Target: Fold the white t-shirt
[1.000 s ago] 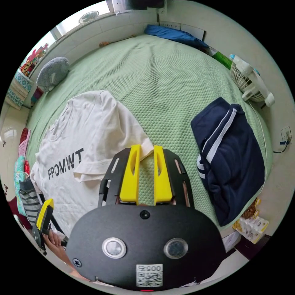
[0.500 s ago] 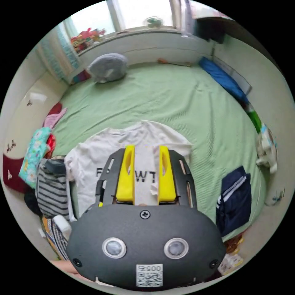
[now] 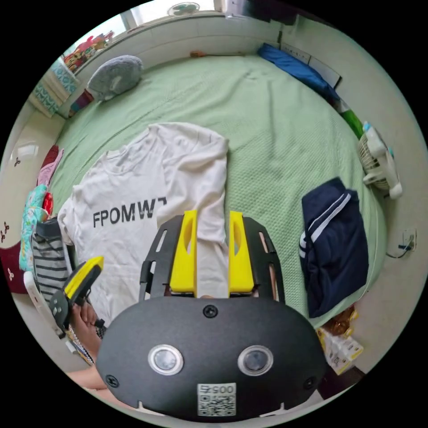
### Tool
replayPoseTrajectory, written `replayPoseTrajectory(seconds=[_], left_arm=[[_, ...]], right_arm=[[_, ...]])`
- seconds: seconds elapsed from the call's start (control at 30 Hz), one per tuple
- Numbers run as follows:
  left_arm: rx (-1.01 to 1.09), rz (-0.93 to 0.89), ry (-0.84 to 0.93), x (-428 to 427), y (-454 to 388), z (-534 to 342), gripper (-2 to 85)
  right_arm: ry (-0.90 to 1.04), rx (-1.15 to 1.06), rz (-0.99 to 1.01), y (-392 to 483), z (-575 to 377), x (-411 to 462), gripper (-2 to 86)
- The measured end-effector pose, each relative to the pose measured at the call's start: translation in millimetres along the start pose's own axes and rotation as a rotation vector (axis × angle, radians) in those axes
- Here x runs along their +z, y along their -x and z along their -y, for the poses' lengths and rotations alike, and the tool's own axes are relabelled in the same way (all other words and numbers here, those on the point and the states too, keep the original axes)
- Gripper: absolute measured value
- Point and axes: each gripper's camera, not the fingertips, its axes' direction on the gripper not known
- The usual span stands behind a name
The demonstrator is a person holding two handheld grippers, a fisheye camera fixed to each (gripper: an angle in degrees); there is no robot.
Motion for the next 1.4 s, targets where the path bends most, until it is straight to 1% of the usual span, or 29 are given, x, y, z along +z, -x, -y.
replayPoseTrajectory(seconds=[0.03,0.13,0.2,0.27,0.43,0.53,0.63,0.73,0.83,0.9,1.0,1.07,1.13,1.23,1.4], left_arm=[[-0.002,-0.003,0.001,0,2,1,0.0],[-0.001,0.004,0.005,1,4,3,0.0],[0.001,0.012,0.01,1,4,5,0.1],[0.001,0.016,0.016,2,5,6,0.1],[0.004,0.025,0.022,5,6,11,0.1],[0.007,0.037,0.029,7,7,14,0.1],[0.007,0.043,0.038,9,9,17,0.0],[0.003,0.039,0.044,10,12,20,-0.1],[0.008,0.022,0.051,12,14,22,-0.1],[0.014,0.026,0.057,13,15,23,-0.1],[0.017,0.032,0.057,14,19,26,-0.1],[0.004,0.017,0.064,15,25,28,-0.1],[-0.008,-0.004,0.072,17,30,30,-0.2],[-0.011,-0.013,0.081,19,34,32,-0.2],[-0.008,0.004,0.079,21,39,36,-0.2]], right_arm=[[0.003,-0.017,0.021,-1,-7,6,11.1],[0.005,-0.067,-0.015,7,-19,15,11.7],[0.025,-0.097,0.003,11,-22,23,11.5],[0.049,-0.125,-0.043,18,-22,39,10.5],[0.068,-0.131,-0.144,35,-18,70,3.2],[0.071,-0.128,-0.199,44,-18,73,-0.5],[0.11,-0.126,-0.254,45,-19,71,-1.2],[0.127,-0.118,-0.305,42,-16,75,-1.1],[0.159,-0.138,-0.263,41,-13,90,0.9],[0.143,-0.13,-0.261,40,-10,85,3.1],[0.04,-0.145,-0.188,47,-8,56,4.1],[-0.042,-0.17,-0.136,63,1,35,5.3],[-0.08,-0.211,-0.085,83,12,27,5.9],[-0.088,-0.292,-0.112,125,37,40,6.4],[-0.027,-0.297,-0.21,168,83,89,7.6]])
